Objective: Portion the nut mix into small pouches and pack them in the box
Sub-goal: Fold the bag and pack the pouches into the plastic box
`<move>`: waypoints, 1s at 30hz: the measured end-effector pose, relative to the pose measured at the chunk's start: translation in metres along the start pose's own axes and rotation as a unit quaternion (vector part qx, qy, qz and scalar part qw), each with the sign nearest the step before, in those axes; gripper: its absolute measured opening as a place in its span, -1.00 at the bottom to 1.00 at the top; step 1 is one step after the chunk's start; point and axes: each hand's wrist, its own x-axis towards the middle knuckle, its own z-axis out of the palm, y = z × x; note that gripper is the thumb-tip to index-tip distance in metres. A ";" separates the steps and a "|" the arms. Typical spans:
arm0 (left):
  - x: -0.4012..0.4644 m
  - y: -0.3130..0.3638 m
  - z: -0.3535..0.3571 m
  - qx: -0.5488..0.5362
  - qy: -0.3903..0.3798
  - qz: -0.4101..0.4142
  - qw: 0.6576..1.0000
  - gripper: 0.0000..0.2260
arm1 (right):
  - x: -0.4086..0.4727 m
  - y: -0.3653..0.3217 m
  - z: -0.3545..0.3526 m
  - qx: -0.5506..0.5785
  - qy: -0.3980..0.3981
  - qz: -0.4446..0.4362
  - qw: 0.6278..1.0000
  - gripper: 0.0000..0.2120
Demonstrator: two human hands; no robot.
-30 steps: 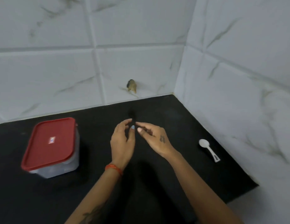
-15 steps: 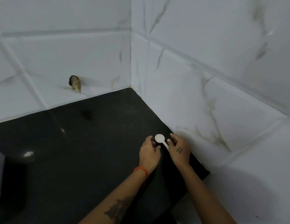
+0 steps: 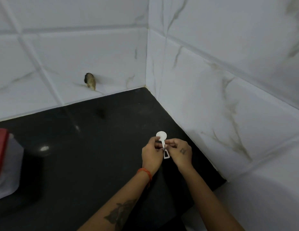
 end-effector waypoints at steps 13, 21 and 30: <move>-0.020 -0.036 -0.188 -0.039 0.213 -0.061 0.974 -0.80 | -0.054 -0.103 0.158 0.109 -0.194 -0.076 0.972 -0.82; -0.016 -0.078 -0.269 0.018 0.269 -0.111 0.957 -0.77 | -0.086 -0.144 0.240 0.063 -0.267 -0.080 0.958 -0.79; -0.011 -0.100 -0.289 0.077 0.240 -0.135 0.958 -0.74 | -0.091 -0.144 0.273 -0.009 -0.265 -0.107 0.958 -0.80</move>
